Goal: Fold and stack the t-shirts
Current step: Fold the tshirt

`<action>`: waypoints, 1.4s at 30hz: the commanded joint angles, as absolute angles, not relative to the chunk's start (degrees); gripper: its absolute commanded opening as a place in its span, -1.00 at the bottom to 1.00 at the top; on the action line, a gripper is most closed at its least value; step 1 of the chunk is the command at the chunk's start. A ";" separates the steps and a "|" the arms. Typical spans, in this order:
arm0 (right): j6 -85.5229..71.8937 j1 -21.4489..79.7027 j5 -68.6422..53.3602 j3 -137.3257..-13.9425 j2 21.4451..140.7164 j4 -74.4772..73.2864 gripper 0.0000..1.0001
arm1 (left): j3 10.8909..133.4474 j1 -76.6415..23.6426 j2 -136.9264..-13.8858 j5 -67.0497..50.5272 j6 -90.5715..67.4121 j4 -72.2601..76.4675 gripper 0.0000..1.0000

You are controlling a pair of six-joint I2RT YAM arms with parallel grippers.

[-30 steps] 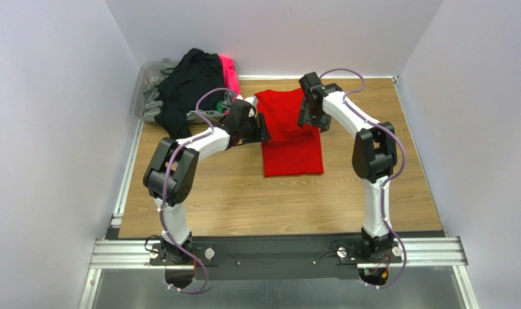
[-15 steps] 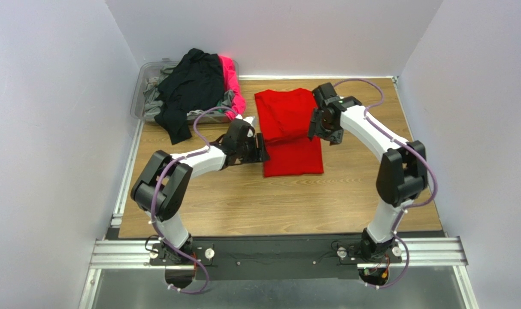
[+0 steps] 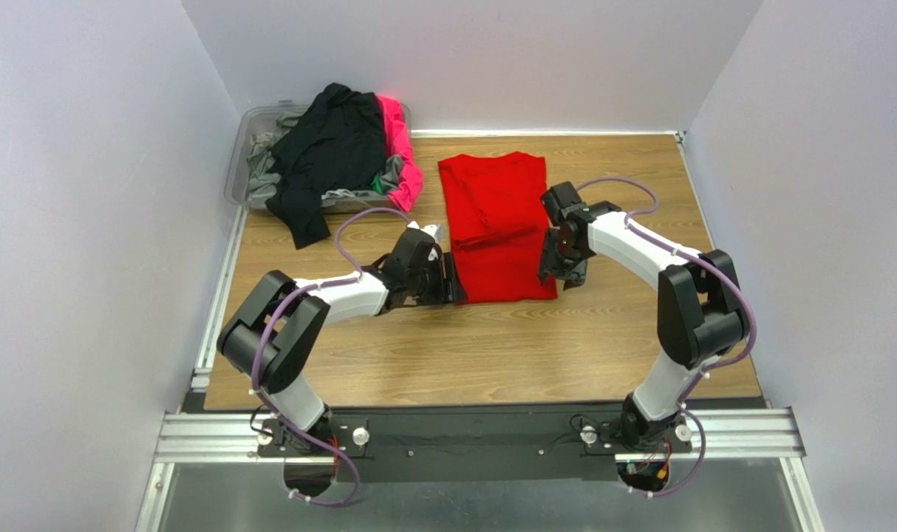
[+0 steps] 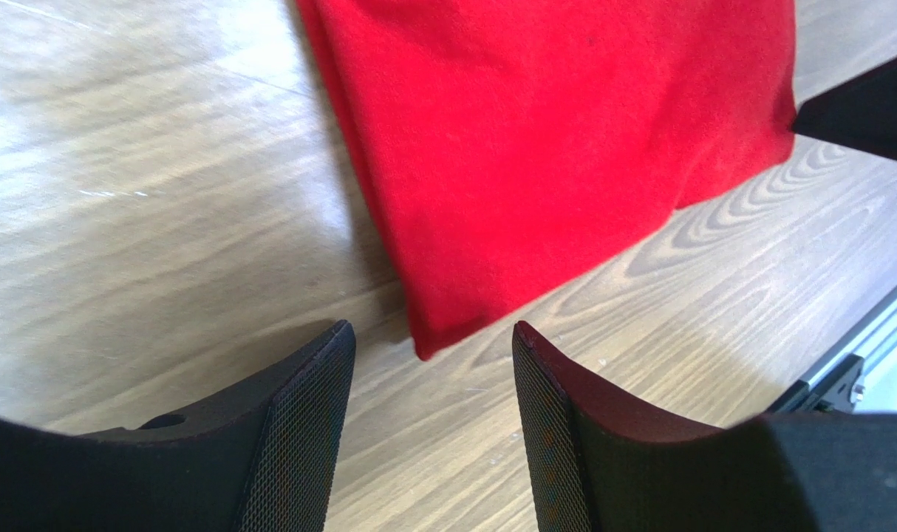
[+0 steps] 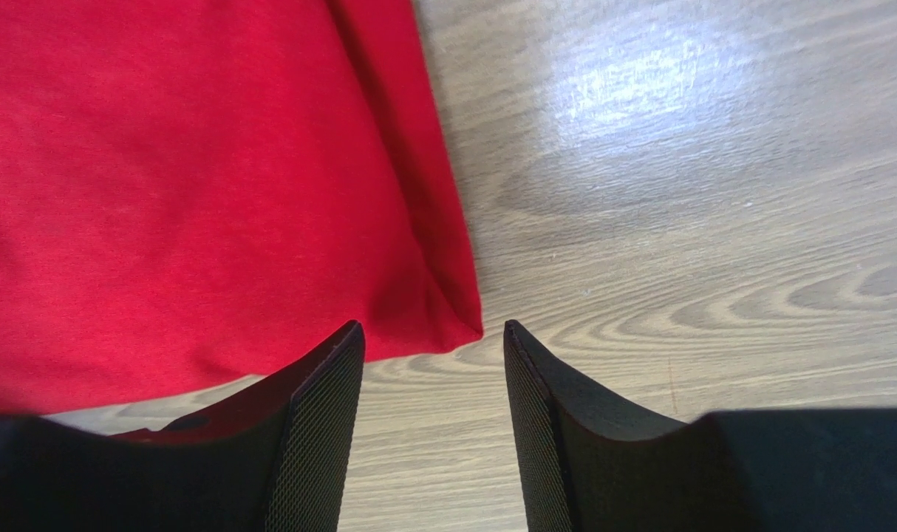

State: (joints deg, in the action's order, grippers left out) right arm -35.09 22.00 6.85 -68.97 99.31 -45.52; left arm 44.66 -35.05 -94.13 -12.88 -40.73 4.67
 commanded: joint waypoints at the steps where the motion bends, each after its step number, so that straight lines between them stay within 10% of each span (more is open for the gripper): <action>1: -35.16 21.88 6.33 -66.45 98.52 -43.24 0.10 | 43.95 -36.21 -93.07 -13.71 -42.45 6.50 0.24; 29: -34.45 21.36 5.19 -63.28 103.80 -41.31 -0.53 | 46.40 -36.91 -98.17 -12.22 -42.10 3.69 0.04; 42: -34.54 21.36 3.87 -63.54 103.71 -41.40 -0.84 | 46.41 -37.44 -100.37 -12.22 -41.13 2.81 -1.00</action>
